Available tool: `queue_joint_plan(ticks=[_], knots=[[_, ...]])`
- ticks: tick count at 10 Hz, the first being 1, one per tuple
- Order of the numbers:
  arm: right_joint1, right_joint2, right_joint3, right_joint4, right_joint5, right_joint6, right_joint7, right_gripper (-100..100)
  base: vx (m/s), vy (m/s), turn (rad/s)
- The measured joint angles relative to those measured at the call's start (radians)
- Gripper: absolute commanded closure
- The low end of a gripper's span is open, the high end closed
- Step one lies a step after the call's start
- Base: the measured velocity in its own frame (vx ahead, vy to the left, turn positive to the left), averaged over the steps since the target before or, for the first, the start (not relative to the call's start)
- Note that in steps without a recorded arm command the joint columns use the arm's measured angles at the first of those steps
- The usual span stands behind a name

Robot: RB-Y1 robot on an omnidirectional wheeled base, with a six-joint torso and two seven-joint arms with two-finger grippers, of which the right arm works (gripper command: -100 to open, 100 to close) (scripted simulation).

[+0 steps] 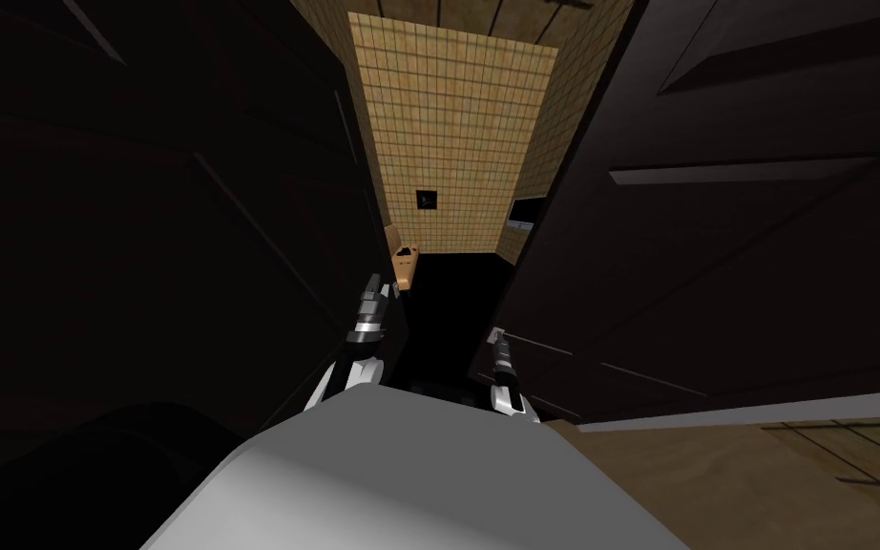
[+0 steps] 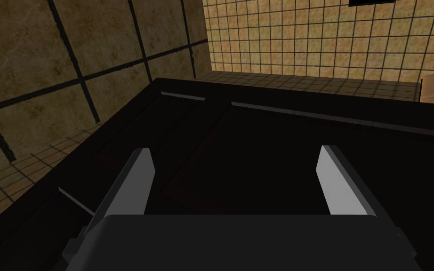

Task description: Push the door open

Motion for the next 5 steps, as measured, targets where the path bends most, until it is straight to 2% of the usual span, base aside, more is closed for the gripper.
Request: queue_joint_plan(ticks=[2, 5], knots=[[0.004, -0.007, -0.009, -0.026, -0.006, 0.013, 0.002, 100, 0.176, 0.025, -0.035], [-0.009, -0.011, -0.038, 0.0, -0.022, 0.0, 0.017, 100, 0.196, 0.026, -0.049]])
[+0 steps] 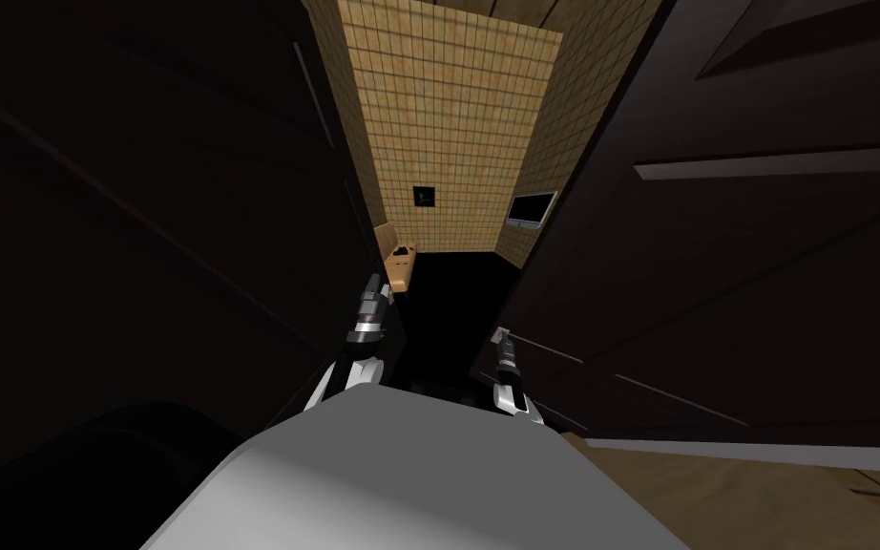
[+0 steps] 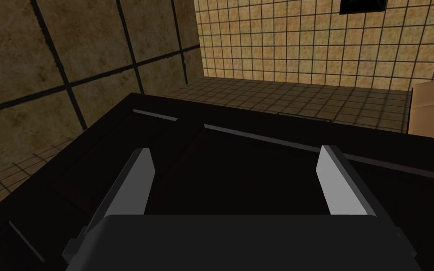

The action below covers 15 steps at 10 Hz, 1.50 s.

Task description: Push the door open

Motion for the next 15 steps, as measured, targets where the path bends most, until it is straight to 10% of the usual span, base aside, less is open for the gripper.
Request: queue_joint_plan(ticks=[8, 9, 15], knots=[[0.002, -0.03, -0.083, -0.009, -0.048, 0.025, 0.016, 100, 0.183, 0.028, -0.07], [0.002, -0.036, -0.099, -0.004, -0.056, 0.013, 0.018, -100, -0.049, 0.054, -0.2], [-0.014, 0.045, -0.095, -0.033, -0.053, 0.031, 0.093, -100, -0.178, 0.044, -0.08]])
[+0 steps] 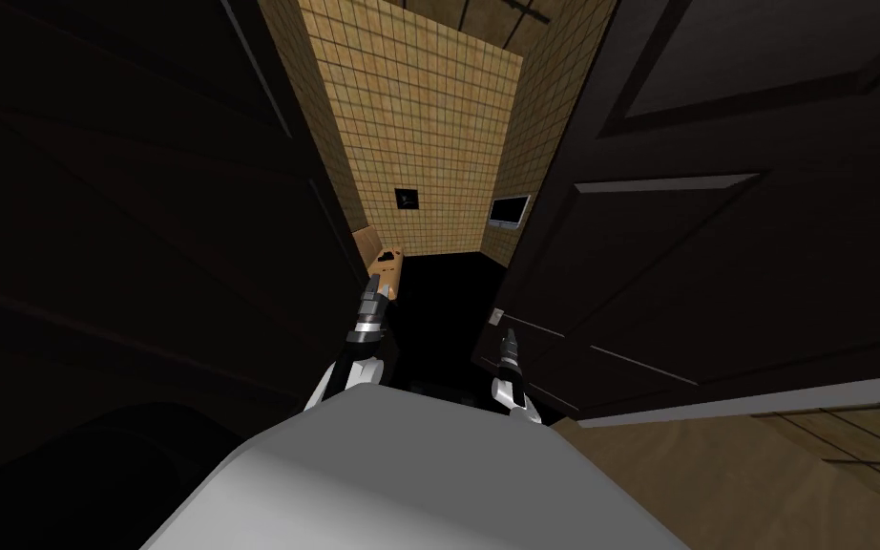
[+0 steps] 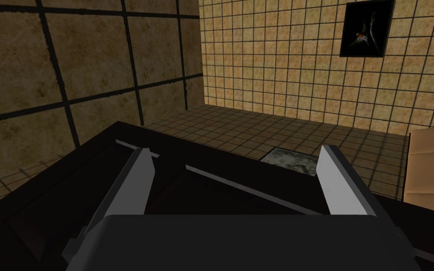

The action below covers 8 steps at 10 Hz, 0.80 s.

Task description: Push the door open

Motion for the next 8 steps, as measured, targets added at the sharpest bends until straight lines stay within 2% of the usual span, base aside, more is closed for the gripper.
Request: queue_joint_plan(ticks=[3, 4, 6, 8], knots=[[-0.011, 0.052, 0.001, 0.008, 0.0, -0.01, 0.019, -100, -0.062, 0.057, -0.034], [-0.012, 0.054, 0.001, 0.01, 0.0, -0.011, 0.02, -100, 0.104, -0.037, 0.01], [-0.001, 0.019, 0.0, -0.002, 0.0, -0.01, 0.017, -100, 0.211, -0.09, 0.028], [-0.013, -0.002, -0.005, 0.014, -0.003, -0.014, 0.019, -100, 0.23, -0.048, 0.028]])
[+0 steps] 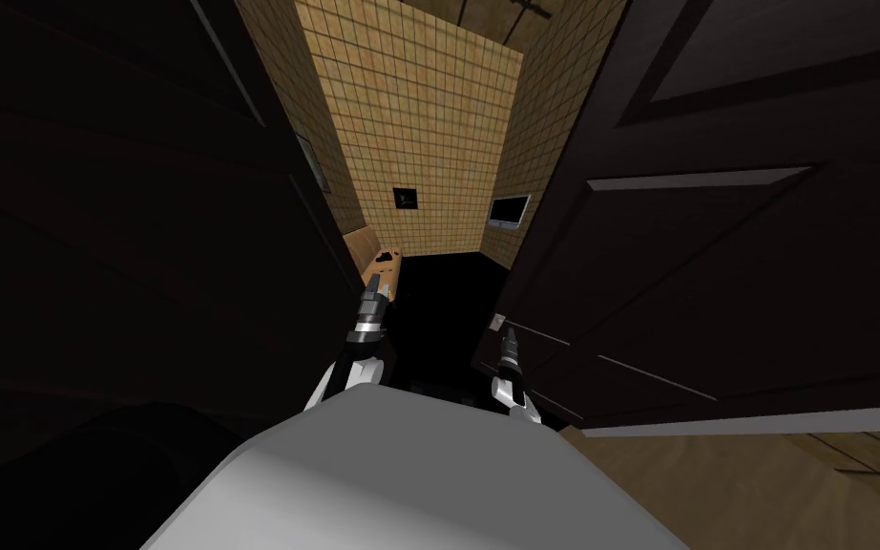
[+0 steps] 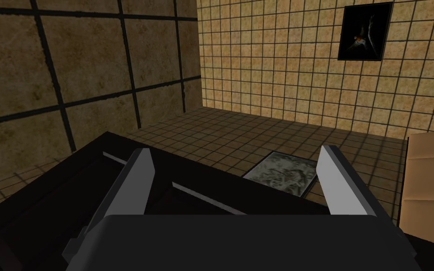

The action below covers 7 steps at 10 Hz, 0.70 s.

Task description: Push the door open

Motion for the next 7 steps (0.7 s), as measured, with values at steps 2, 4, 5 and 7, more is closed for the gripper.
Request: queue_joint_plan(ticks=[2, 4, 5, 7], knots=[[-0.002, 0.002, -0.004, 0.005, -0.002, -0.004, 0.0, -100, 0.223, -0.024, 0.029], [-0.006, 0.025, -0.008, 0.013, -0.005, -0.01, 0.0, -100, 0.168, -0.046, 0.007], [-0.004, 0.028, -0.008, 0.012, -0.005, -0.011, 0.001, 100, -0.022, 0.011, 0.009], [-0.007, 0.025, -0.008, 0.012, -0.005, -0.009, 0.001, 100, -0.029, 0.008, 0.005]])
